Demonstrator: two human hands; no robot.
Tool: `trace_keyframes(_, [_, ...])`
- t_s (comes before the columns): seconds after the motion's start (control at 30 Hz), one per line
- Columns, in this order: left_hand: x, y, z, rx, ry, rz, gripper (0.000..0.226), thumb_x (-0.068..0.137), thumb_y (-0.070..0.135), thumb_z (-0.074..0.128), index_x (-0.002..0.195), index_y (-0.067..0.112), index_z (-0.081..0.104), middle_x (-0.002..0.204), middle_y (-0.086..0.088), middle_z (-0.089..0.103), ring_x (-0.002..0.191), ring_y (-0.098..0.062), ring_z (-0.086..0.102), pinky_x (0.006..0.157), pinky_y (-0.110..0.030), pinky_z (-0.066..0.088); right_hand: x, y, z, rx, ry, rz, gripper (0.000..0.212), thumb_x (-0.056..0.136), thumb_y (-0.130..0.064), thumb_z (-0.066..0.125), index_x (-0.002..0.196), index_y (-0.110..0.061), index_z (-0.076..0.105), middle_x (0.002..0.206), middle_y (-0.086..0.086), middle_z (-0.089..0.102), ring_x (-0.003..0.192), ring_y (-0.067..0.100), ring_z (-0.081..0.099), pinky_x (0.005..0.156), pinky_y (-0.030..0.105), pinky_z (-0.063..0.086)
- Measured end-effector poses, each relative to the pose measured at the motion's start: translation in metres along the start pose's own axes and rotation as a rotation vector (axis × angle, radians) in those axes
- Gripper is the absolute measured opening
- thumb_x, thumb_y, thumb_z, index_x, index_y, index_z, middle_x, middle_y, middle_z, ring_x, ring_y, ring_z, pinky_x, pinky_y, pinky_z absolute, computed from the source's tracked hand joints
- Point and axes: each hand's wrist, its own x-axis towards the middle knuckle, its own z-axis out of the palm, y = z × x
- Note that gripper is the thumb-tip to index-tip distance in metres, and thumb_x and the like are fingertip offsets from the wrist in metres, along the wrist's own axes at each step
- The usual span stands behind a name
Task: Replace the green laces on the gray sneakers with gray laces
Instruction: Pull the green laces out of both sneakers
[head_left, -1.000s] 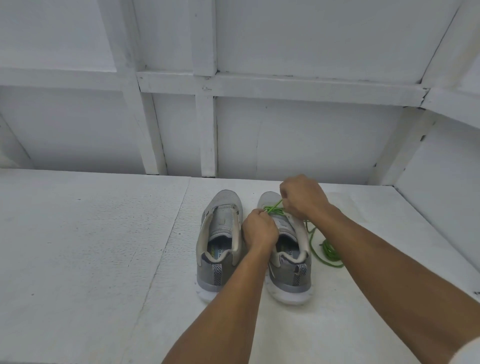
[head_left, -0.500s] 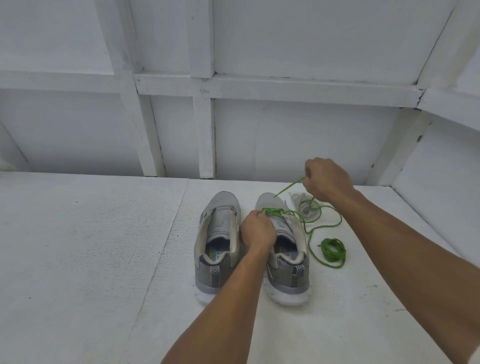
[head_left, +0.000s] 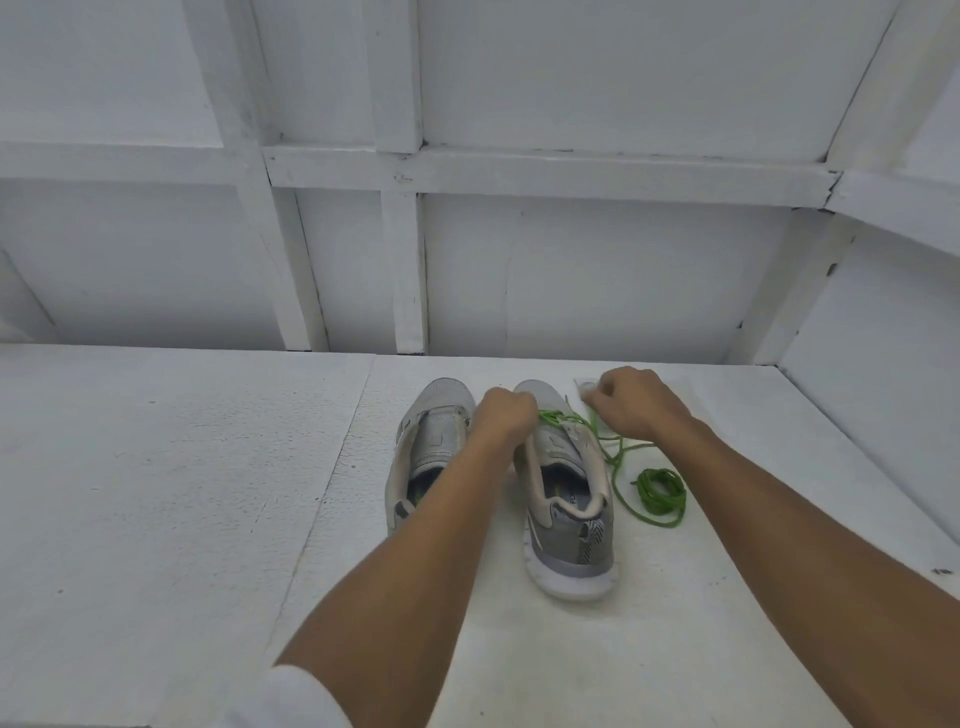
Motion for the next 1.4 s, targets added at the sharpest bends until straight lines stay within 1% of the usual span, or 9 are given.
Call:
trace_keyframes(0.17, [0.011,0.012,-0.005,0.041,-0.011,0.054,0.023,0.088,0.004,0.045,0.065,0.006,0.042,0.067,-0.007,0.044,0.068,-0.027,0.048,0.057,-0.026,0.038,-0.011,-0.02,0.003,0.045,-0.198,-0.007,0.039,0.082,-0.051,0.064,0.083,-0.012,0.067,0.081,0.004,0.066,0.075,0.019,0.061,0.066,0.031,0.047])
trace_keyframes(0.4, [0.009,0.019,0.0,0.361,-0.123,0.159,0.026,0.089,0.012,0.048,0.064,0.011,0.041,0.066,-0.003,0.042,0.07,-0.022,0.046,0.052,-0.026,0.036,-0.023,-0.012,0.029,0.371,-0.148,0.151,0.024,0.09,-0.015,0.049,0.068,-0.008,0.048,0.065,0.008,0.045,0.06,0.022,0.045,0.048,0.023,0.032])
trace_keyframes(0.53, [0.01,0.026,0.003,0.526,-0.205,0.196,0.014,0.091,0.018,0.049,0.081,0.008,0.052,0.079,-0.005,0.051,0.066,-0.018,0.048,0.052,-0.026,0.039,-0.028,-0.003,0.039,0.803,-0.151,0.391,0.011,0.091,-0.014,0.049,0.089,-0.005,0.054,0.095,0.019,0.06,0.084,0.029,0.059,0.065,0.034,0.048])
trace_keyframes(0.63, [0.016,0.024,0.015,0.648,-0.218,0.186,0.025,0.089,0.029,0.052,0.104,0.01,0.059,0.115,-0.012,0.057,0.1,-0.026,0.054,0.074,-0.032,0.045,-0.031,-0.001,0.044,0.933,-0.14,0.47,0.018,0.092,-0.018,0.052,0.103,-0.005,0.058,0.103,0.019,0.065,0.095,0.032,0.062,0.076,0.037,0.053])
trace_keyframes(0.73, [0.015,0.02,0.026,0.712,-0.139,0.214,0.045,0.095,0.029,0.049,0.133,0.005,0.049,0.136,-0.016,0.045,0.126,-0.029,0.041,0.099,-0.038,0.039,-0.032,-0.001,0.05,0.959,-0.126,0.507,0.027,0.086,-0.024,0.056,0.105,-0.006,0.06,0.107,0.023,0.065,0.1,0.036,0.063,0.089,0.048,0.053])
trace_keyframes(0.9, [0.018,0.018,0.006,0.529,-0.022,0.2,0.031,0.096,0.014,0.044,0.119,-0.002,0.057,0.123,-0.016,0.06,0.112,-0.03,0.057,0.078,-0.028,0.042,-0.026,0.006,0.064,0.998,-0.073,0.52,0.042,0.071,-0.032,0.054,0.102,-0.004,0.061,0.113,0.028,0.062,0.097,0.036,0.063,0.084,0.048,0.053])
trace_keyframes(1.03, [0.022,0.02,-0.02,0.319,-0.049,0.078,0.034,0.099,0.01,0.041,0.126,-0.004,0.055,0.124,-0.018,0.061,0.104,-0.031,0.064,0.084,-0.036,0.057,-0.036,-0.003,0.056,0.975,-0.041,0.523,0.029,0.076,-0.029,0.055,0.091,-0.005,0.06,0.108,0.027,0.063,0.091,0.034,0.062,0.072,0.041,0.047])
trace_keyframes(1.2, [0.009,0.04,0.008,0.656,-0.138,0.271,0.029,0.093,0.029,0.047,0.107,0.006,0.059,0.123,-0.014,0.058,0.112,-0.033,0.053,0.091,-0.037,0.043,-0.04,-0.009,0.05,0.911,-0.016,0.514,0.014,0.087,-0.018,0.052,0.085,-0.005,0.057,0.094,0.021,0.06,0.085,0.033,0.058,0.069,0.038,0.04])
trace_keyframes(1.4, [0.008,0.025,0.037,0.982,-0.068,0.336,0.043,0.094,0.023,0.048,0.133,0.007,0.046,0.137,-0.018,0.041,0.126,-0.038,0.033,0.105,-0.046,0.03,-0.042,-0.012,0.047,0.869,-0.018,0.497,0.015,0.087,-0.016,0.051,0.075,-0.008,0.055,0.092,0.02,0.061,0.082,0.031,0.056,0.069,0.038,0.039])
